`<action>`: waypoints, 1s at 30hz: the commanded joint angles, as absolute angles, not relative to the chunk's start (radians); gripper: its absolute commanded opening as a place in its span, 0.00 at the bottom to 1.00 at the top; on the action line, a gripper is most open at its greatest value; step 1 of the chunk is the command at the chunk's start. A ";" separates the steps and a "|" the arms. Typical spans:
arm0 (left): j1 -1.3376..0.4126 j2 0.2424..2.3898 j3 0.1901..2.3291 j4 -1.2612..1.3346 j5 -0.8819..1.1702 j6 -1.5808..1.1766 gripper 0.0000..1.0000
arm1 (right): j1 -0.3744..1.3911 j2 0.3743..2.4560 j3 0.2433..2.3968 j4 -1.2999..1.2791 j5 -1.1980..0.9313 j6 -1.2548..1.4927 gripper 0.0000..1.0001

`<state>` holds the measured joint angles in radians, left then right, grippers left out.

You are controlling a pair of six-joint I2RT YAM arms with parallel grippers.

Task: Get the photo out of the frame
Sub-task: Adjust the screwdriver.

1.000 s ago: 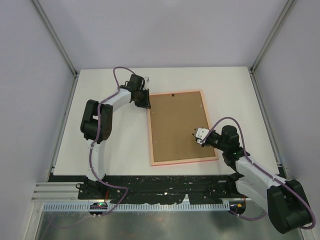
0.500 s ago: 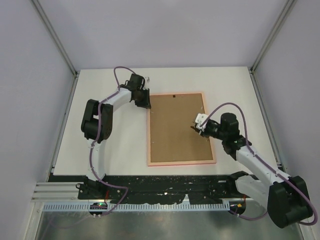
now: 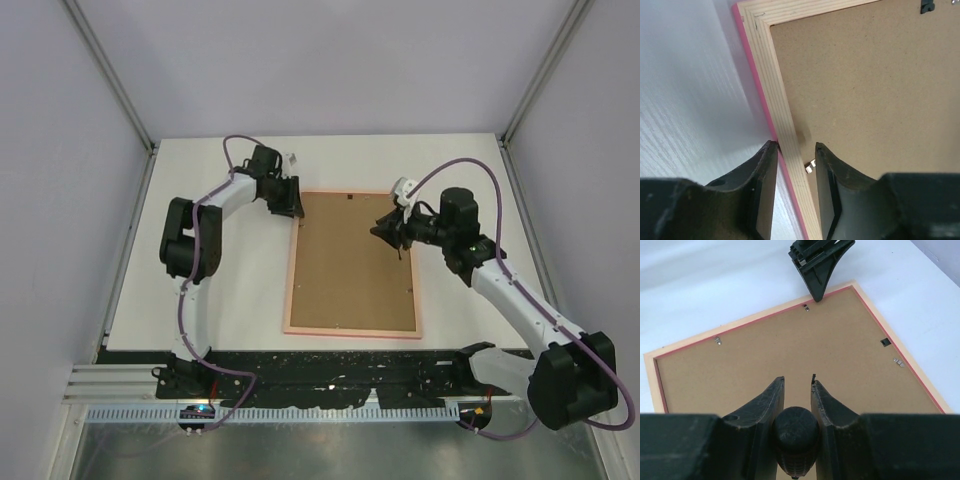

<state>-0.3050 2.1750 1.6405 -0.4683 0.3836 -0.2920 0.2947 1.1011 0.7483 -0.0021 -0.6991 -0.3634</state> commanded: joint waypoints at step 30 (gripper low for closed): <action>-0.521 1.812 1.519 -0.247 1.054 -0.287 0.53 | 0.115 1.459 0.983 0.656 -0.858 0.910 0.08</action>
